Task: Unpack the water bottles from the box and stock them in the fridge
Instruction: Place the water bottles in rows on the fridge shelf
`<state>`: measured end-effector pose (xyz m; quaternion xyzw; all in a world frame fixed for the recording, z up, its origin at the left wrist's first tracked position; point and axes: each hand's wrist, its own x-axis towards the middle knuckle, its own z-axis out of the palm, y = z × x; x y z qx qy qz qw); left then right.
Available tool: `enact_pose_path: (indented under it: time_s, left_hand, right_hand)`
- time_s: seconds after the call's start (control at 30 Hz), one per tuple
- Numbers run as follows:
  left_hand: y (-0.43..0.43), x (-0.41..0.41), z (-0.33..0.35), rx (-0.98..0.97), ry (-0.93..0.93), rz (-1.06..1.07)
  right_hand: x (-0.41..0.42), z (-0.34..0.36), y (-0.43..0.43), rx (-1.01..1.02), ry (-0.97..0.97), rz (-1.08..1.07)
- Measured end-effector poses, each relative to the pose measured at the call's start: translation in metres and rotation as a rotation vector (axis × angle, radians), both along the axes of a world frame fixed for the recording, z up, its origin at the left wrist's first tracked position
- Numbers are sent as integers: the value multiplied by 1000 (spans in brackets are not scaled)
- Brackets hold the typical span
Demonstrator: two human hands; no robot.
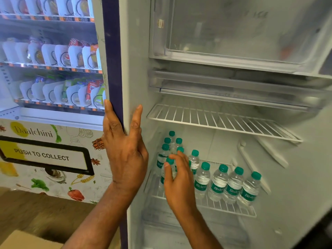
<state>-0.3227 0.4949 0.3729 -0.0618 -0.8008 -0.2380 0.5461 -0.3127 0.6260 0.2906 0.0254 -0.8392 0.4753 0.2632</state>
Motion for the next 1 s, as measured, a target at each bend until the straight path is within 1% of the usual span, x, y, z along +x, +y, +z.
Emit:
enact_pose_path:
  time_s: [0.1,0.23,0.4,0.53,0.67,0.77,0.87,1.0]
  left_hand:
    - [-6,13,-9,-43,-21,-13]
    - [-10,44,-29,-30,-58,-53]
    - [-31,102,-86,31,-131,-78]
    - [-63,162,-148,75,-319,-65]
    - [-105,229,-216,136,-526,-4]
    - [-137,272,-261,186,-646,50]
    - [-160,307,-296,249,-751,59]
    - [-182,339,-340,306,-913,65]
  right_hand:
    - [23,-12,-2,19,9,22]
    - [52,-27,-8,63,-15,41]
    - [97,-52,-20,103,-43,109]
    - [137,-81,-35,105,-107,167]
    - [179,-124,-59,105,-126,237]
    - [207,-155,-80,125,-193,287]
    - [232,-182,-100,171,-265,327]
    - [255,-212,-122,294,-329,434]
